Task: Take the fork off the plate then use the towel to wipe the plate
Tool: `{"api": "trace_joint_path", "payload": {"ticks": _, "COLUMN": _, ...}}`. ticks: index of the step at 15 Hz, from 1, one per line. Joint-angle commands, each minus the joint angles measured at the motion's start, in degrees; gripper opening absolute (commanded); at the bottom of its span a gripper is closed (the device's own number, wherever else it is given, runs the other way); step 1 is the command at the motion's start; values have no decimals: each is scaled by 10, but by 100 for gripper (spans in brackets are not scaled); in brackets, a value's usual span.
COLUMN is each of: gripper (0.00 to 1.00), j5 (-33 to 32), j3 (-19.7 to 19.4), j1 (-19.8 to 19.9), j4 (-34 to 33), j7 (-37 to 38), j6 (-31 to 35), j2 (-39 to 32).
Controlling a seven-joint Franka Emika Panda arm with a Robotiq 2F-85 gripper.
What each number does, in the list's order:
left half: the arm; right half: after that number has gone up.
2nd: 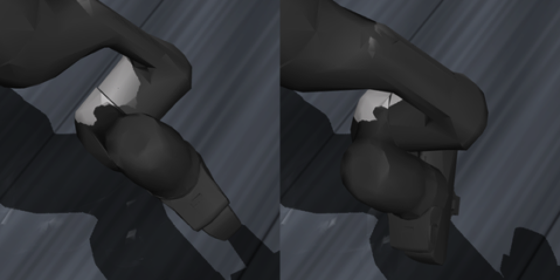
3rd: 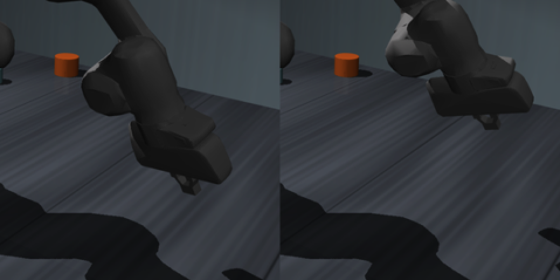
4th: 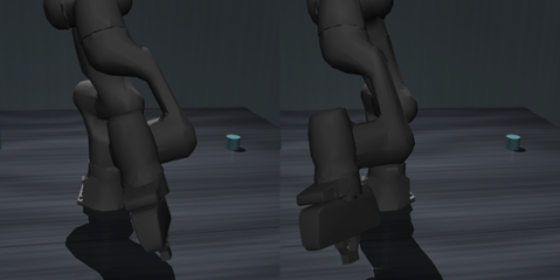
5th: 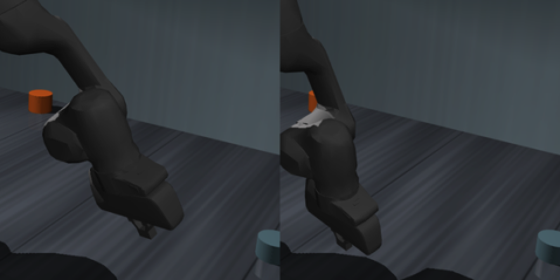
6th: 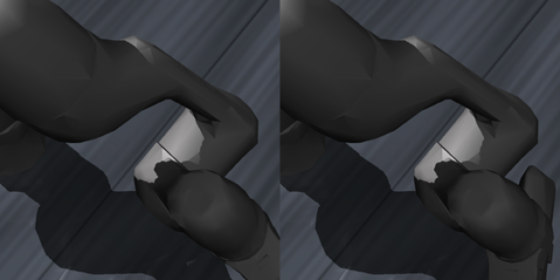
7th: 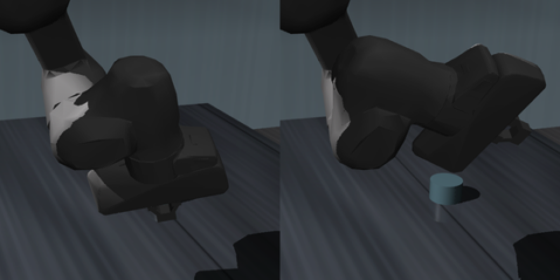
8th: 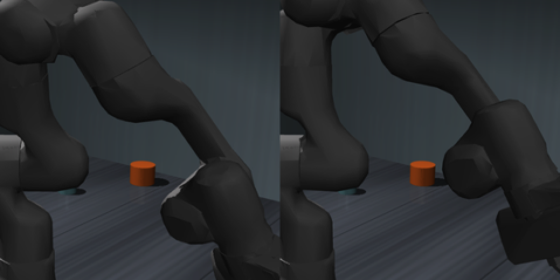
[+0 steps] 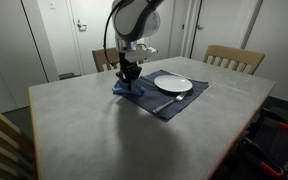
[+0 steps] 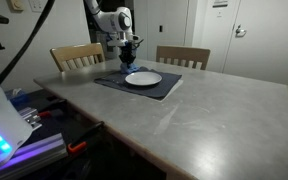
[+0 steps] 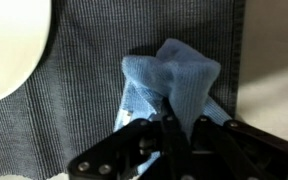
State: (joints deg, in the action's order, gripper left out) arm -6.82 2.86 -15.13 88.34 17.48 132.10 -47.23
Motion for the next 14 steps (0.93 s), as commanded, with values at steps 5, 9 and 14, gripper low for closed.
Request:
{"api": "trace_joint_path", "payload": {"ticks": 5, "gripper": 70, "j5": 0, "j3": -7, "j1": 3, "j4": -18, "j7": -41, "j6": -45, "j2": 17}}
{"api": "trace_joint_path", "payload": {"ticks": 9, "gripper": 99, "j5": 9, "j3": -5, "j1": 15, "j4": -24, "j7": -53, "j6": -57, "j2": 36}}
{"api": "trace_joint_path", "payload": {"ticks": 14, "gripper": 100, "j5": 9, "j3": -2, "j1": 26, "j4": -30, "j7": -73, "j6": -56, "j2": 55}}
